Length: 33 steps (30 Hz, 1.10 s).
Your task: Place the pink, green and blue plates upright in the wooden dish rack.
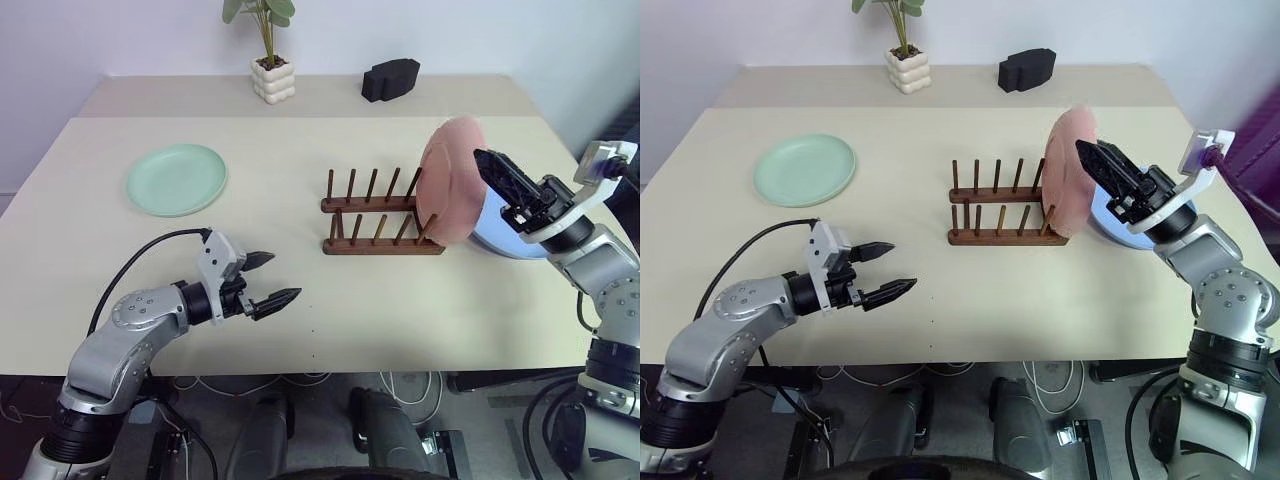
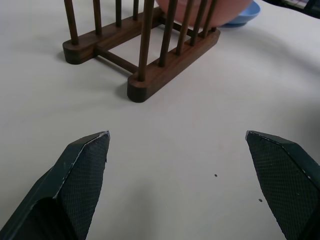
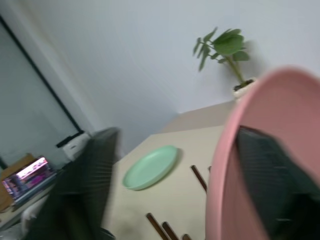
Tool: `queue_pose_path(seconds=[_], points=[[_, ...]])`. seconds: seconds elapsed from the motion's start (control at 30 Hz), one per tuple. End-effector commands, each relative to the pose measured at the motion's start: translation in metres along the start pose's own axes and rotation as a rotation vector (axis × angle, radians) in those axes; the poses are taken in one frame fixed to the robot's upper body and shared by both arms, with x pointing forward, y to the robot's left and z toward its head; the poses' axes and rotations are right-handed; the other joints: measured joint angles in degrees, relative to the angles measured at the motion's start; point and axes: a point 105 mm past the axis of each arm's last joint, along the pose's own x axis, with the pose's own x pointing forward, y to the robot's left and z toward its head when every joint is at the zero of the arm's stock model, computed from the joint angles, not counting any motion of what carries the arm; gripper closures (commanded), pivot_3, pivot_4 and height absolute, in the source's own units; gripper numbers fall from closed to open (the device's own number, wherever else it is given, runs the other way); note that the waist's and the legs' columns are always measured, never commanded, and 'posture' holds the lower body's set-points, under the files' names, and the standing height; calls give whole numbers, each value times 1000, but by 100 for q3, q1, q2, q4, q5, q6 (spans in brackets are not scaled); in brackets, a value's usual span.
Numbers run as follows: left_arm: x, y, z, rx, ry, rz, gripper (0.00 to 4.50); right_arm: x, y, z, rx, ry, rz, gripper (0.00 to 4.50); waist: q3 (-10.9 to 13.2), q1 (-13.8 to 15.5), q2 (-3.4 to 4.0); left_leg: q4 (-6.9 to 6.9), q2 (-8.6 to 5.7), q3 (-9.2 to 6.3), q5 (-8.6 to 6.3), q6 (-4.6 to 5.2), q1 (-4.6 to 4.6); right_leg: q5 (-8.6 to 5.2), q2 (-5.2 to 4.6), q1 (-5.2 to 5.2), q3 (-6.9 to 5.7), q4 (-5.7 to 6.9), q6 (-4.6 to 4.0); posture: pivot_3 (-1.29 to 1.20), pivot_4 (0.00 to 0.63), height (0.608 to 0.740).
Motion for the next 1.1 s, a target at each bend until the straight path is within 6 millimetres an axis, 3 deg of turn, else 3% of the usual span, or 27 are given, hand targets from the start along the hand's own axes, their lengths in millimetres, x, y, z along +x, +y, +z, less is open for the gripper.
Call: queue_pose_path(seconds=[0.03, 0.17, 0.33, 0.53, 0.67, 0.77, 0.83, 0.97, 1.03, 1.1], points=[[-2, 0, 9, 35, -35, 7, 0, 5, -5, 20, -88, -86, -40, 534, 0, -5, 0, 0, 0, 0, 0, 0, 0, 0, 0, 0, 0, 0, 0, 0, 150, 736], [-1, 0, 9, 36, -36, 6, 0, 4, -13, 32, -110, -140, -83, 534, 0, -2, 0, -1, -2, 1, 0, 0, 0, 0, 0, 0, 0, 0, 0, 0, 150, 736], [-1, 2, 7, 38, -31, 15, 0, -8, -22, 61, -189, -223, -160, 534, 0, 6, 0, 1, -2, 2, 0, 0, -1, 0, -2, 0, 0, -1, 0, 0, 150, 736], [-2, 2, 7, 36, -38, 14, 0, -46, -47, 72, -385, -83, -347, 534, 0, 26, 3, 0, -4, 1, 0, 0, -2, -1, -2, 0, 0, -3, 0, 0, 150, 736], [-2, 14, 10, 52, -62, 73, 0, -53, -48, 77, -442, -57, -358, 534, -4, -20, 11, 1, -5, 6, 0, 1, 0, 0, -2, 1, 1, -3, -1, 0, 150, 736], [-13, 46, 24, 41, -138, 225, 0, -44, -28, 85, -482, -86, -269, 534, -3, -30, 22, -1, -2, 12, 0, 1, 10, 1, 4, 1, 3, 3, -1, 0, 150, 736], [-31, 84, 35, -2, -193, 415, 0, -29, -5, 85, -517, -69, -166, 534, -2, -24, 24, -1, 1, 9, 0, 1, 10, 2, 9, 1, 2, 4, 0, 0, 150, 736], [-65, 136, 50, -26, -230, 710, 0, -1, 28, 69, -601, 41, -4, 534, -2, -25, 23, 0, 1, 8, -1, 2, 9, 12, 8, 1, 2, 5, 20, 0, 150, 736], [-86, 166, 47, -103, -203, 911, 0, 13, 43, 53, -662, 121, 86, 534, -3, -5, 17, 1, -3, 8, -2, 3, 8, 11, 3, 3, 2, 3, 24, 0, 150, 736], [-97, 180, 42, -181, -193, 1006, 0, 21, 51, 45, -685, 152, 134, 534, -4, 4, 13, 1, -4, 4, -2, 3, 6, 12, 4, 3, -1, 2, 26, 0, 150, 736]])
